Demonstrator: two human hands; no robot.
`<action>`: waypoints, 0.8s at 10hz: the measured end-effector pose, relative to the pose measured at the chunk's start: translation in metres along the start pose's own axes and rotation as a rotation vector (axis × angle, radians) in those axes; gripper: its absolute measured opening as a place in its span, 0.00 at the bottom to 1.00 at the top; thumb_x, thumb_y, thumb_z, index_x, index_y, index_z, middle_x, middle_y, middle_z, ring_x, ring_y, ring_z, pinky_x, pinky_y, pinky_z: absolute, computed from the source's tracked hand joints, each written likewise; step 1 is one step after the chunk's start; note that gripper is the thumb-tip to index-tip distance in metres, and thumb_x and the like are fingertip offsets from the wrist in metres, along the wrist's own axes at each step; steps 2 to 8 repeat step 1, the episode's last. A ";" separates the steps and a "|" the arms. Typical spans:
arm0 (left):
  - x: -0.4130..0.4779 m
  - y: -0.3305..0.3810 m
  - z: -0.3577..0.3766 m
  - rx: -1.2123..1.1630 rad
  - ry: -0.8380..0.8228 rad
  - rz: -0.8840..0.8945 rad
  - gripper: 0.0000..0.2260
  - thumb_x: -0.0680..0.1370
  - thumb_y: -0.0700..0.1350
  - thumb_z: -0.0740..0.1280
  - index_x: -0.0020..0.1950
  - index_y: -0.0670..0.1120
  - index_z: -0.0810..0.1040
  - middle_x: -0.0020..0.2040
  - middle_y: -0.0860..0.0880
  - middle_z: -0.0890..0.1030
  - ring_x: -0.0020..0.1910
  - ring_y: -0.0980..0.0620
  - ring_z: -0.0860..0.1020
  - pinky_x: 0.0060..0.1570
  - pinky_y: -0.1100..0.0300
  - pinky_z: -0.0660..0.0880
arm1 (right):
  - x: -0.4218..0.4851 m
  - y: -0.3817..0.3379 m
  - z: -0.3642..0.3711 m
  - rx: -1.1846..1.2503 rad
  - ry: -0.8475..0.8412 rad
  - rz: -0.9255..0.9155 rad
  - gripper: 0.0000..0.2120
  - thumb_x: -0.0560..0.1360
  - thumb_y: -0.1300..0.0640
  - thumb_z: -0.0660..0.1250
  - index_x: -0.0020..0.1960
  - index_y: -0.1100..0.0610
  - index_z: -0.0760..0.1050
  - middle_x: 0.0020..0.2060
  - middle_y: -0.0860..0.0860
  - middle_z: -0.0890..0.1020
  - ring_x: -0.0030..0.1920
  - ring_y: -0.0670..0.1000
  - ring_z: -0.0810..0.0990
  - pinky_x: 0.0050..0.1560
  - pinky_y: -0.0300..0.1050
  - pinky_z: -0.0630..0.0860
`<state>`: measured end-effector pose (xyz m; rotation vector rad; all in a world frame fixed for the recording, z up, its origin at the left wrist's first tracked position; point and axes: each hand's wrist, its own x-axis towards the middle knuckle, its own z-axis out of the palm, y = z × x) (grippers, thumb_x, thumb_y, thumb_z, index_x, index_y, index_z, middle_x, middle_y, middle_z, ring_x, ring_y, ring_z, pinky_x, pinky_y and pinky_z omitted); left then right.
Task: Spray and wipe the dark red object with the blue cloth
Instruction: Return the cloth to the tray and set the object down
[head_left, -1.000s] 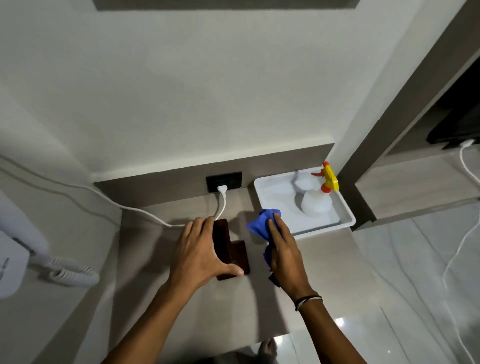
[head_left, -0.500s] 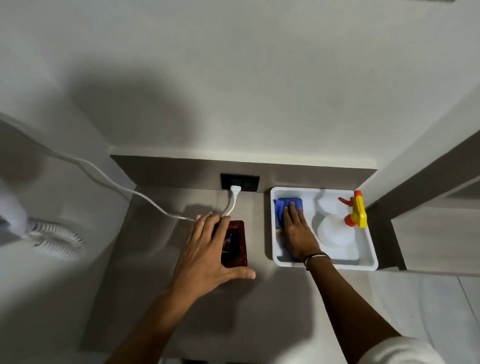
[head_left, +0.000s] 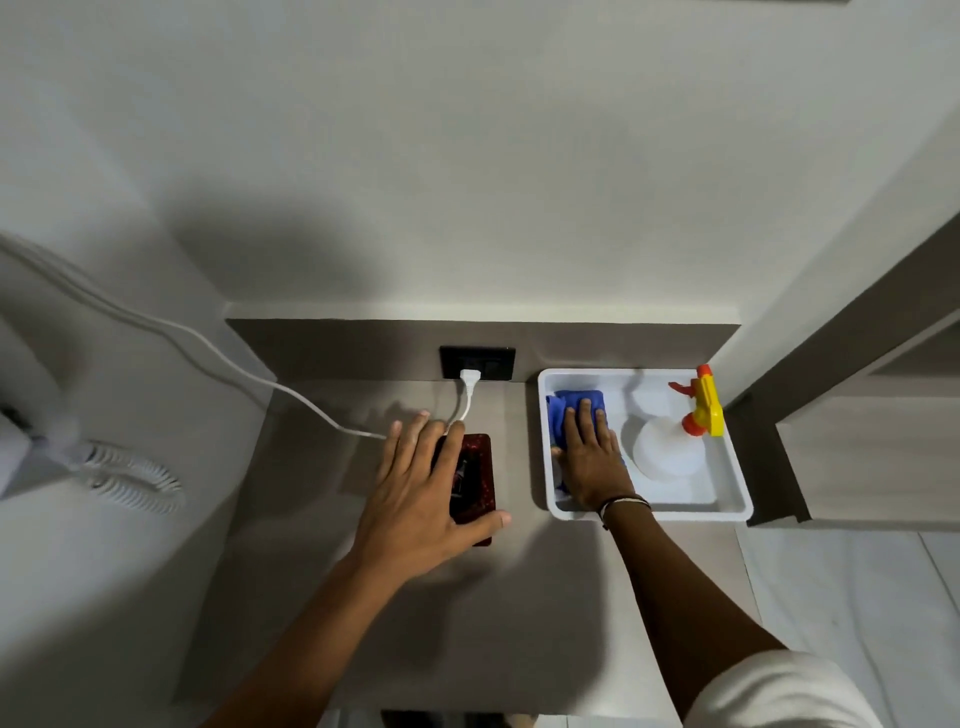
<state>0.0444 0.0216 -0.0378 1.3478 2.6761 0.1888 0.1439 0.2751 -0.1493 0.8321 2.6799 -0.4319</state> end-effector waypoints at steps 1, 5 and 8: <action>0.000 -0.004 -0.004 -0.028 -0.033 -0.014 0.54 0.70 0.84 0.47 0.85 0.48 0.49 0.86 0.46 0.50 0.84 0.46 0.40 0.81 0.39 0.40 | -0.018 -0.013 -0.011 0.124 0.215 -0.029 0.34 0.90 0.46 0.52 0.88 0.61 0.45 0.88 0.61 0.44 0.88 0.63 0.42 0.88 0.59 0.50; 0.000 -0.004 -0.004 -0.028 -0.033 -0.014 0.54 0.70 0.84 0.47 0.85 0.48 0.49 0.86 0.46 0.50 0.84 0.46 0.40 0.81 0.39 0.40 | -0.018 -0.013 -0.011 0.124 0.215 -0.029 0.34 0.90 0.46 0.52 0.88 0.61 0.45 0.88 0.61 0.44 0.88 0.63 0.42 0.88 0.59 0.50; 0.000 -0.004 -0.004 -0.028 -0.033 -0.014 0.54 0.70 0.84 0.47 0.85 0.48 0.49 0.86 0.46 0.50 0.84 0.46 0.40 0.81 0.39 0.40 | -0.018 -0.013 -0.011 0.124 0.215 -0.029 0.34 0.90 0.46 0.52 0.88 0.61 0.45 0.88 0.61 0.44 0.88 0.63 0.42 0.88 0.59 0.50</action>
